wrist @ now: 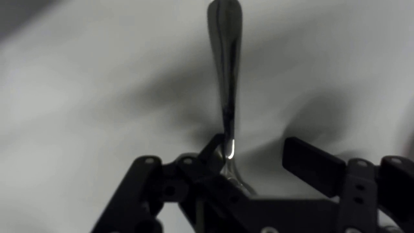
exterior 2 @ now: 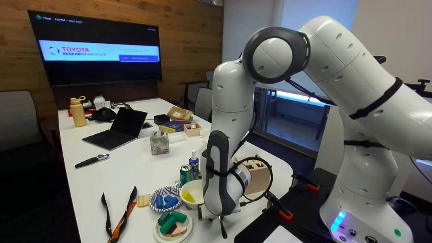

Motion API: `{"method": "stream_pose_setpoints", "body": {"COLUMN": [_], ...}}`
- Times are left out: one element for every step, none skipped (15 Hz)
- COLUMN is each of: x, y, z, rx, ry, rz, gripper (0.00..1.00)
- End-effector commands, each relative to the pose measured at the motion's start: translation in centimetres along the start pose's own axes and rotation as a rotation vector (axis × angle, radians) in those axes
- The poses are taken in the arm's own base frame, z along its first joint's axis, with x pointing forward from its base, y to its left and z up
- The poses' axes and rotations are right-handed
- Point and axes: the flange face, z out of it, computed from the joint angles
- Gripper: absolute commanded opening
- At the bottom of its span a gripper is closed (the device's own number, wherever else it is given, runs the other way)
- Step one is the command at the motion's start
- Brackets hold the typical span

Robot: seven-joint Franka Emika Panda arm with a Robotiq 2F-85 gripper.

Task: Put the spoon in the bowl, then use the paper towel to clean the surface

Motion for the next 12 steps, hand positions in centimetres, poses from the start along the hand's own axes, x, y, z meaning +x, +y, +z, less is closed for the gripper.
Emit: {"method": "stream_pose_setpoints", "body": {"x": [-0.9, -0.9, -1.0, -1.0, -1.1, -1.2, -1.4, -1.5, -1.7, -2.0, -2.2, -2.2], "y": [0.5, 0.6, 0.7, 0.9, 1.0, 1.2, 1.3, 1.5, 1.6, 1.8, 2.0, 2.1], "z": [-0.1, -0.2, -0.3, -0.3, -0.5, -0.6, -0.7, -1.1, -1.6, -2.4, -3.3, -4.2], "rx": [-0.017, -0.018, -0.019, -0.020, -0.020, -0.017, -0.018, -0.020, -0.026, -0.036, -0.043, -0.052], "ry": [0.003, 0.004, 0.005, 0.008, 0.011, 0.013, 0.012, 0.014, 0.018, 0.025, 0.034, 0.047], "rz": [0.028, 0.028, 0.028, 0.026, 0.023, 0.019, 0.017, 0.013, 0.010, 0.007, 0.000, -0.001], "gripper": [0.19, 0.13, 0.04, 0.01, 0.00, 0.00, 0.00, 0.01, 0.00, 0.00, 0.00, 0.00]}}
